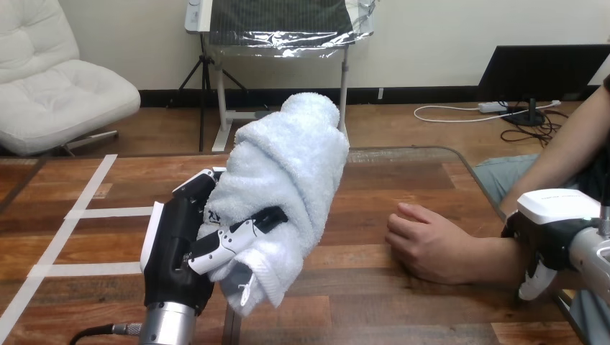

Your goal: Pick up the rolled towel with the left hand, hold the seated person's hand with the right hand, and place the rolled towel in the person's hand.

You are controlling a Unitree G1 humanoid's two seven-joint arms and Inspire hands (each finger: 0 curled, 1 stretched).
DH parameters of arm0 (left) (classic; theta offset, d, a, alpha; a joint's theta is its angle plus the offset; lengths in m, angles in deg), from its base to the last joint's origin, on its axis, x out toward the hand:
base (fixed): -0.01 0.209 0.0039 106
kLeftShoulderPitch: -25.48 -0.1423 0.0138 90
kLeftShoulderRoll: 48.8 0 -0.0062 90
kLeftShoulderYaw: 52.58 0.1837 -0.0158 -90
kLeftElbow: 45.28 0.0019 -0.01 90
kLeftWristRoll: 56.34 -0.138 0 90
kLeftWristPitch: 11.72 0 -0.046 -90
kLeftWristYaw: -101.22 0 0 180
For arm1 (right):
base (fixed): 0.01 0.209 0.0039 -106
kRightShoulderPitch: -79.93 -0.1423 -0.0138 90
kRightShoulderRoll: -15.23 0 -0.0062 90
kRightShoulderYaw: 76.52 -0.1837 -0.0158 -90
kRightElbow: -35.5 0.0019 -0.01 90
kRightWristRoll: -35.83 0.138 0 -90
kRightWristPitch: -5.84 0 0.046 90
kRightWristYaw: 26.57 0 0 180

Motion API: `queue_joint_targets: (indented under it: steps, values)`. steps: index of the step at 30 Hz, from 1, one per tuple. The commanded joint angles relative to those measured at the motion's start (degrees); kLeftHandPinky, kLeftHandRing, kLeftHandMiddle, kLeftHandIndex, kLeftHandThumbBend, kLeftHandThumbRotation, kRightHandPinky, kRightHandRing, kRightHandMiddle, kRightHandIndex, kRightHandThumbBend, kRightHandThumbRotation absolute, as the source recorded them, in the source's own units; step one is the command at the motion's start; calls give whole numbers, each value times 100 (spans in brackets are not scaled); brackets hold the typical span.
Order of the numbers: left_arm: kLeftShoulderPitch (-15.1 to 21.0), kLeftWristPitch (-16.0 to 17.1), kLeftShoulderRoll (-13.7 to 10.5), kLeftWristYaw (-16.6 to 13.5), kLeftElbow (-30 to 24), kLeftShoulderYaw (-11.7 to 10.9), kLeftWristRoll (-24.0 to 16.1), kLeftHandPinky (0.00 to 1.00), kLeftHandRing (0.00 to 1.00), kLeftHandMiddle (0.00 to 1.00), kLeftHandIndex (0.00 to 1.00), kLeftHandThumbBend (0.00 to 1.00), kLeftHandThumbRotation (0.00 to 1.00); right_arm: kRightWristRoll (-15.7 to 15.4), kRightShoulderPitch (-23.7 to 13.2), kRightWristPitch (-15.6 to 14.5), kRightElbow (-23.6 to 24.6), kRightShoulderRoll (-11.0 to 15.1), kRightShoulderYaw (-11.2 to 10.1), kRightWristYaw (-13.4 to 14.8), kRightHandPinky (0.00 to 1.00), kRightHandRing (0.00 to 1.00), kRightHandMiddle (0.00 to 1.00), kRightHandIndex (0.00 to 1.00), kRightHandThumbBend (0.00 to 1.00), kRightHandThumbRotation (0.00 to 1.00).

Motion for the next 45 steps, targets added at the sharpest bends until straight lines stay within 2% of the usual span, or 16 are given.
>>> queue_joint_targets:
  steps: [1, 9, 13, 18, 24, 35, 45]
  values:
    - [268, 129, -11, 12, -413, -29, 58, 24, 33, 40, 47, 61, 0, 159, -312, 79, -175, -136, -48, 318, 40, 51, 59, 68, 74, 0]
    - [264, 144, -43, -10, -418, -37, 3, 24, 33, 40, 47, 61, 0, 334, -284, 184, -252, -157, -72, 614, 31, 41, 50, 57, 76, 0]
    - [263, 138, -52, -89, -423, -48, -81, 25, 34, 40, 47, 61, 0, 435, -263, 343, -333, -134, -85, 859, 31, 41, 49, 53, 77, 0]
    - [254, 78, -69, -152, -459, -49, -119, 25, 34, 40, 47, 62, 0, 499, -268, 407, -416, -117, -76, 1003, 33, 41, 48, 50, 78, 0]
    - [263, 31, -90, -164, -457, -58, -111, 25, 34, 40, 47, 62, 0, 523, -266, 447, -449, -98, -75, 1087, 29, 37, 46, 49, 79, 0]
    - [304, -102, -136, -182, -402, -91, -132, 25, 34, 41, 47, 61, 0, 629, -252, 428, -418, -51, -110, 1078, 31, 41, 48, 49, 79, 0]
    - [462, -20, -176, -107, -82, -144, -106, 25, 33, 41, 48, 61, 0, 690, -226, 487, -389, -7, -168, 1170, 31, 40, 47, 50, 80, 0]
